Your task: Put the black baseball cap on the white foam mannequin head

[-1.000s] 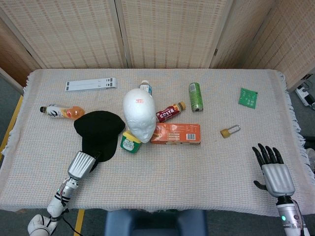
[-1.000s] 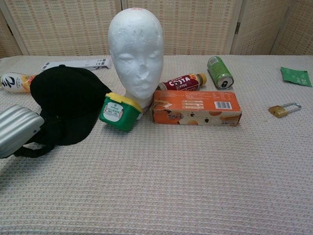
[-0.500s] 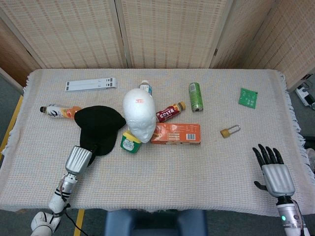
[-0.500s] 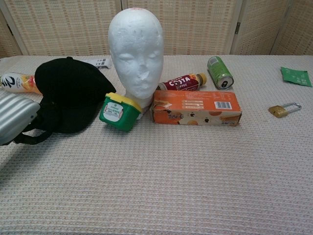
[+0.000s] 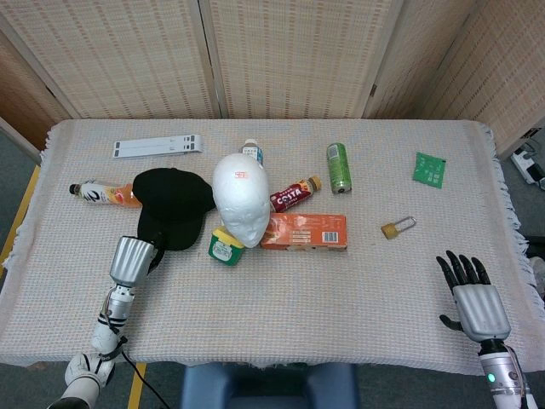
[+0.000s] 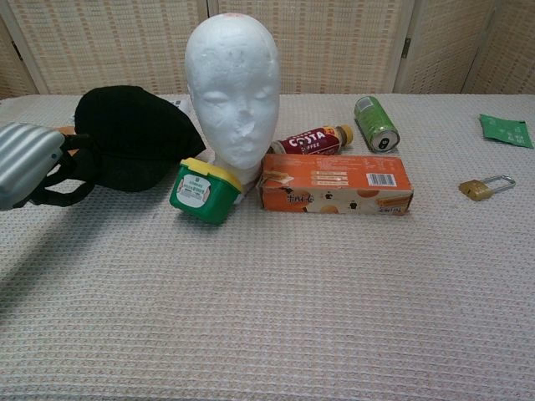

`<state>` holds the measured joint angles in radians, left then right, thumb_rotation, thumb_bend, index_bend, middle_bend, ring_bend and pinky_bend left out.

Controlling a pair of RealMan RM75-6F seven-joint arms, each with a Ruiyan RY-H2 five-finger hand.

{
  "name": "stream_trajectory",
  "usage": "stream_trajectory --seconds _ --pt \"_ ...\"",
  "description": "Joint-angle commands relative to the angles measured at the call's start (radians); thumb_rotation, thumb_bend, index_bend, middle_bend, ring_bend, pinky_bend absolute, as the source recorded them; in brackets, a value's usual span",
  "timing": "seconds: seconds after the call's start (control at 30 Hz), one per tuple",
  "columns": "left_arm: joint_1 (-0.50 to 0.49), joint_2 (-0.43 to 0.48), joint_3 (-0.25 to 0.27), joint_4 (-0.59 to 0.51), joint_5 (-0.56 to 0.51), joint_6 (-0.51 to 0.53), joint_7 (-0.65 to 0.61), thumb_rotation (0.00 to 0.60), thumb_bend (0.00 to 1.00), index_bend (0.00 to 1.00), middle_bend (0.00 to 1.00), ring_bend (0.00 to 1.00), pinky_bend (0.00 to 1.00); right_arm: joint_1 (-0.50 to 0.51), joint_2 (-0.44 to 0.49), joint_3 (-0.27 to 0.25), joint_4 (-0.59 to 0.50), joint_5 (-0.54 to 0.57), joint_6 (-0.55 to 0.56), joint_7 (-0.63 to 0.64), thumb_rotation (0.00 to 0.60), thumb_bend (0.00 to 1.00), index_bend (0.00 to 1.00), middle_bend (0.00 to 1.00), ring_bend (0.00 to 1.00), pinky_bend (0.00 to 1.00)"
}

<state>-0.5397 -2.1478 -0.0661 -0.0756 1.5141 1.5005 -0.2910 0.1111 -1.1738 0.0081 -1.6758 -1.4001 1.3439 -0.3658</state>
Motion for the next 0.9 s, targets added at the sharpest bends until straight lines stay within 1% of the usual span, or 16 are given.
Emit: stream_trajectory --seconds 0.03,0.2,0.37,0.57,0.7,0.9 --pt "-0.005 0.003 0.006 0.004 0.004 -0.006 0.009 0.600 0.43 0.55 1.00 1.00 1.00 -0.001 0.004 -0.002 -0.003 -0.003 0.001 0.004 0.600 0.03 0.00 0.00 0.00 0.00" --pt "-0.018 0.013 0.006 0.006 0.001 -0.026 0.030 0.600 0.46 0.63 1.00 1.00 1.00 -0.002 0.013 -0.006 -0.009 -0.013 0.002 0.014 0.600 0.03 0.00 0.00 0.00 0.00" --pt "-0.032 0.026 -0.011 0.002 -0.017 -0.009 0.025 0.600 0.46 0.69 1.00 1.00 1.00 0.001 0.019 -0.012 -0.011 -0.019 -0.006 0.022 0.600 0.03 0.00 0.00 0.00 0.00" --pt "-0.062 0.052 -0.045 -0.005 -0.049 0.068 -0.005 0.600 0.44 0.72 1.00 1.00 1.00 0.004 0.026 -0.020 -0.017 -0.026 -0.017 0.027 0.600 0.03 0.00 0.00 0.00 0.00" --pt "-0.086 0.075 -0.067 -0.012 -0.068 0.138 -0.029 0.600 0.46 0.72 1.00 1.00 1.00 0.005 0.030 -0.025 -0.020 -0.034 -0.021 0.031 0.600 0.03 0.00 0.00 0.00 0.00" --pt "-0.139 0.110 -0.099 -0.021 -0.095 0.192 -0.034 0.600 0.50 0.73 1.00 1.00 1.00 0.006 0.036 -0.034 -0.027 -0.044 -0.028 0.038 0.600 0.03 0.00 0.00 0.00 0.00"
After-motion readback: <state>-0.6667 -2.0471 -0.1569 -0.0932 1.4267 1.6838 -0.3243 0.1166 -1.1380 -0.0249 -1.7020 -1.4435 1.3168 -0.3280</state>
